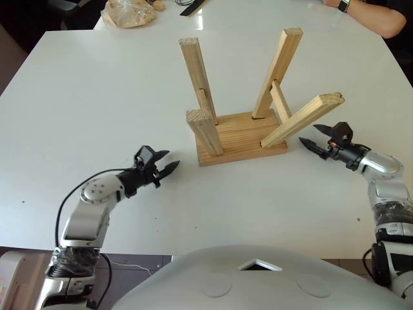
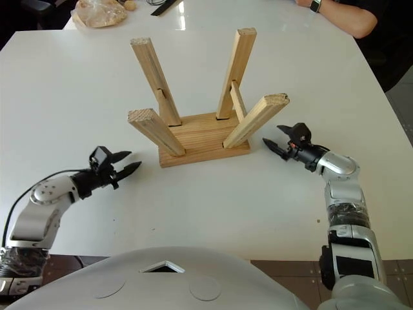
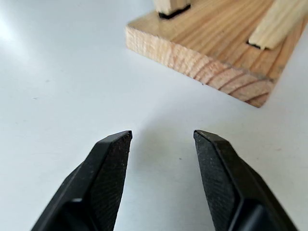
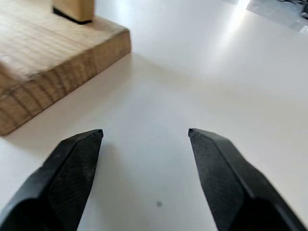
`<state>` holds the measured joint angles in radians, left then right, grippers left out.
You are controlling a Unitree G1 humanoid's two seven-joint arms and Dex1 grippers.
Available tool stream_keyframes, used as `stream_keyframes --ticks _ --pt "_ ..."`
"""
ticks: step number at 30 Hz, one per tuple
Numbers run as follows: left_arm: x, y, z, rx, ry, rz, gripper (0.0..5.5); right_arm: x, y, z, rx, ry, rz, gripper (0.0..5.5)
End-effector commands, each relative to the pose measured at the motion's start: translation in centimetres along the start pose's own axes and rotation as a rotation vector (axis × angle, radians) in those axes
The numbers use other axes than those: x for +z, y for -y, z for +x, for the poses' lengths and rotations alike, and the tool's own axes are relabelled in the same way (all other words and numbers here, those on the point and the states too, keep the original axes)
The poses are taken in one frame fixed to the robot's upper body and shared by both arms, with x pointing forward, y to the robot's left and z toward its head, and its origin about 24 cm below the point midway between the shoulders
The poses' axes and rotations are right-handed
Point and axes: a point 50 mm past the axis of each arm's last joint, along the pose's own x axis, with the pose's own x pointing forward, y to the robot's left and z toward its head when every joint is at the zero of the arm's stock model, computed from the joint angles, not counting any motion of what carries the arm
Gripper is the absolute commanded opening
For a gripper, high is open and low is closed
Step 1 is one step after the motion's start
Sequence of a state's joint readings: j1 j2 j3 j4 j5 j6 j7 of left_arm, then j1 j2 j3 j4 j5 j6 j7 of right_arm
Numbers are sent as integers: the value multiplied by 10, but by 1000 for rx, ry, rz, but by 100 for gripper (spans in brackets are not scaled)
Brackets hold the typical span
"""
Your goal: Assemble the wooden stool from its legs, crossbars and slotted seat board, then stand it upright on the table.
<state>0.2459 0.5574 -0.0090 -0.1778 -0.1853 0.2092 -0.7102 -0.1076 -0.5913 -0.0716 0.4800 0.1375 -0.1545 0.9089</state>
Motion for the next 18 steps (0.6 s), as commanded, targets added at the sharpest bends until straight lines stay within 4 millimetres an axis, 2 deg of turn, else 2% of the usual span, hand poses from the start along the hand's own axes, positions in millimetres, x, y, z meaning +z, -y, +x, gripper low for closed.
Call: stream_keyframes --ticks 1,5,8,15,18 --pt "-19 15 8 15 -83 90 240 4 -21 10 100 -19 -78 330" --pt "-18 28 17 -38 -47 102 240 8 -35 15 142 -2 -92 330" --pt "-6 35 15 -100 19 61 240 17 -44 10 194 35 -77 330" --pt "25 27 6 -121 143 -26 240 55 -57 2 263 172 -34 330" --pt "35 26 1 -132 181 -46 240 64 -62 -4 302 186 -51 330"
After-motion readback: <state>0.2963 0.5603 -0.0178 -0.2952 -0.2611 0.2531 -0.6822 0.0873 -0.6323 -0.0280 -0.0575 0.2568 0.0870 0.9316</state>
